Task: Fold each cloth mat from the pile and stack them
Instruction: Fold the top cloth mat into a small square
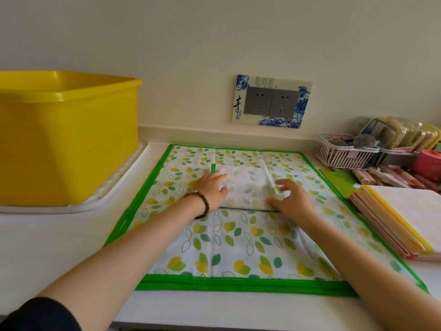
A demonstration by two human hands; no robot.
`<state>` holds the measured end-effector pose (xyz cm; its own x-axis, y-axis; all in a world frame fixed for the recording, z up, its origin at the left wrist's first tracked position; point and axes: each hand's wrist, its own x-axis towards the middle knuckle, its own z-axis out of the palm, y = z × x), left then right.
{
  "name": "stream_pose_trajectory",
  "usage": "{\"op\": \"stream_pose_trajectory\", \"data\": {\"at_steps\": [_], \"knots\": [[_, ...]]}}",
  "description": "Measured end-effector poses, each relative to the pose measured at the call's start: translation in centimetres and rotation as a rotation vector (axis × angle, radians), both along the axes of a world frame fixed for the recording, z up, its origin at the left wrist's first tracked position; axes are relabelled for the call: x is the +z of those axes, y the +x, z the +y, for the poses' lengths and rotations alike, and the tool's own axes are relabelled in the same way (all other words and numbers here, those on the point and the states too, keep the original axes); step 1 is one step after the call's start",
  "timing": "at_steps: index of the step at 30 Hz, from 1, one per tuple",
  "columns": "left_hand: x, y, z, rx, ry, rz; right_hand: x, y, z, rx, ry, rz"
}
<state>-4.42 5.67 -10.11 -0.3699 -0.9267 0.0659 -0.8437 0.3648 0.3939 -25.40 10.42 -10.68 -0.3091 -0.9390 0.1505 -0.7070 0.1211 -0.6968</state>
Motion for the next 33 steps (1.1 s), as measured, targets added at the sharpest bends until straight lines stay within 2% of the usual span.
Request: {"op": "stream_pose_trajectory", "data": {"at_steps": [2,6,8,16,20,27,33], "knots": [[-1.1,-0.4,-0.2,0.023,0.006,-0.041,-0.1,0.3,0.1,0.018,-0.015,0.055],[-2.4,-0.5,-0.4,0.058,-0.008,-0.147,-0.4,1.8,-0.3,0.128,-0.135,0.382],[-2.5,-0.7,-0.3,0.065,-0.022,-0.171,-0.3,3.4,-1.3,0.188,-0.111,0.446],[-2.6,-0.7,-0.2,0.080,-0.056,-0.168,-1.3,8.0,-5.5,0.311,0.157,0.550],[-2.4,-0.7,-0.1,0.072,-0.044,-0.198,-1.5,6.3,-5.3,0.348,0.203,0.566],[0.3,-0.6,-1.1,0.044,0.015,-0.339,-1.3,2.2,-4.7,0.267,0.280,0.606],[1.1,-1.3,-4.1,0.004,-0.092,-0.166,-1.4,2.2,-4.7,0.266,0.257,0.584]]}}
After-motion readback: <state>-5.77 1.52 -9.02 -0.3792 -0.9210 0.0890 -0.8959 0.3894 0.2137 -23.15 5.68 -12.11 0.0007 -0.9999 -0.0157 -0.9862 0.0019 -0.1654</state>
